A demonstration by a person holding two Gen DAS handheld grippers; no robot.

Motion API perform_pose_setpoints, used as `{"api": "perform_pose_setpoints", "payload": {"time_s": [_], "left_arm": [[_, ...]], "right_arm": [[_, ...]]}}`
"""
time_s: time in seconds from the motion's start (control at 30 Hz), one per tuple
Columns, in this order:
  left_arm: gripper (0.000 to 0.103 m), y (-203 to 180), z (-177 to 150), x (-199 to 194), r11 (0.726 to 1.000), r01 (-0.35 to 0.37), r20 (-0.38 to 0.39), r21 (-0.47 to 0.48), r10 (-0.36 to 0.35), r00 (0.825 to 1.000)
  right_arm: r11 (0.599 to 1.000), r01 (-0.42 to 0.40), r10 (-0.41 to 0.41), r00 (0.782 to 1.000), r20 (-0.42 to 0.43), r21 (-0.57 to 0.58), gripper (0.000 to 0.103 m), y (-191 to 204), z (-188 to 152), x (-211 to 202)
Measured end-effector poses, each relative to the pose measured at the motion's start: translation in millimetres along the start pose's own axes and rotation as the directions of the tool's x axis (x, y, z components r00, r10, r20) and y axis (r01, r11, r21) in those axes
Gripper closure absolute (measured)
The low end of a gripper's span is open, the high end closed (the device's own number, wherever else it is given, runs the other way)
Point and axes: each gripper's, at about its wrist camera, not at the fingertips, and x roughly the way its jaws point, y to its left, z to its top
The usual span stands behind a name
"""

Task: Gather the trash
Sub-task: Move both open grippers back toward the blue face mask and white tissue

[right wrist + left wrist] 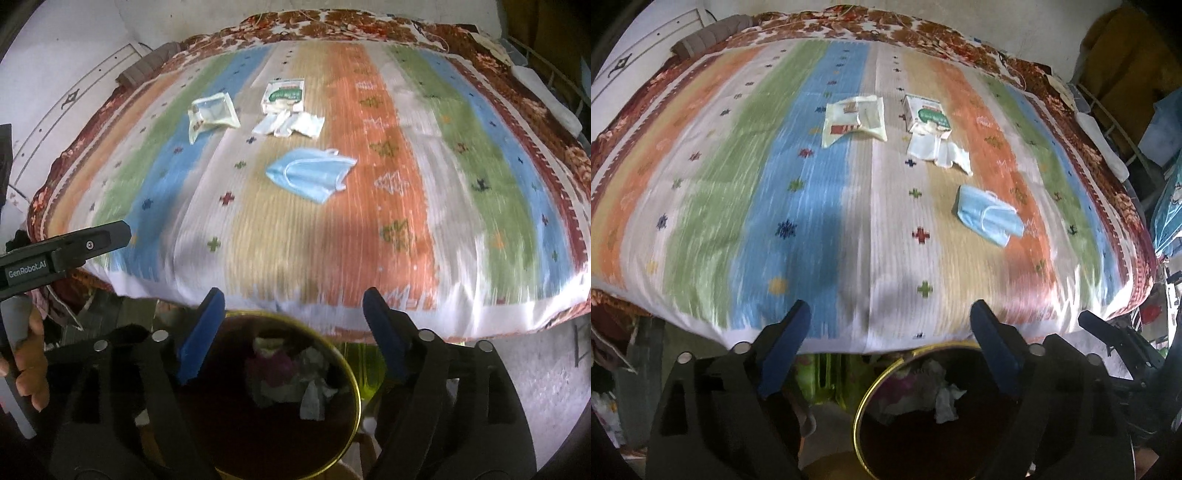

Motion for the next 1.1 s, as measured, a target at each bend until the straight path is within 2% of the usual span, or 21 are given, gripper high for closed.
{"api": "perform_pose_setpoints", "payload": {"time_s": [0.2,0.5,0.83,0.97,1.1], "left_arm": [[0.006,0,19,9,1.000,0.006,0.020,0.010,-0.007,1.000],[0.006,6,45,28,0.999,0.038,0.052,-0.036,-0.036,0.998],[0.006,8,70,53,0.993,0.111,0.049,-0.048,-0.108,0.993],[0.006,5,82,64,0.994,0.108,0.046,-0.023,-0.107,0.993],[0.006,2,94,73,0.992,0.124,0.038,-0.009,-0.123,0.992]], "right_arm": [[1.000,0.006,-0.006,1.000,0.024,-0.007,0.016,-3,20,10],[1.000,0.012,-0.011,0.999,0.044,-0.021,0.010,-4,42,28],[1.000,-0.006,0.006,0.999,0.031,0.022,0.011,-17,65,51],[0.999,-0.020,0.019,1.000,0.016,0.042,0.017,-23,72,59],[0.998,-0.026,0.025,1.000,0.016,0.063,0.017,-28,80,64]]}}
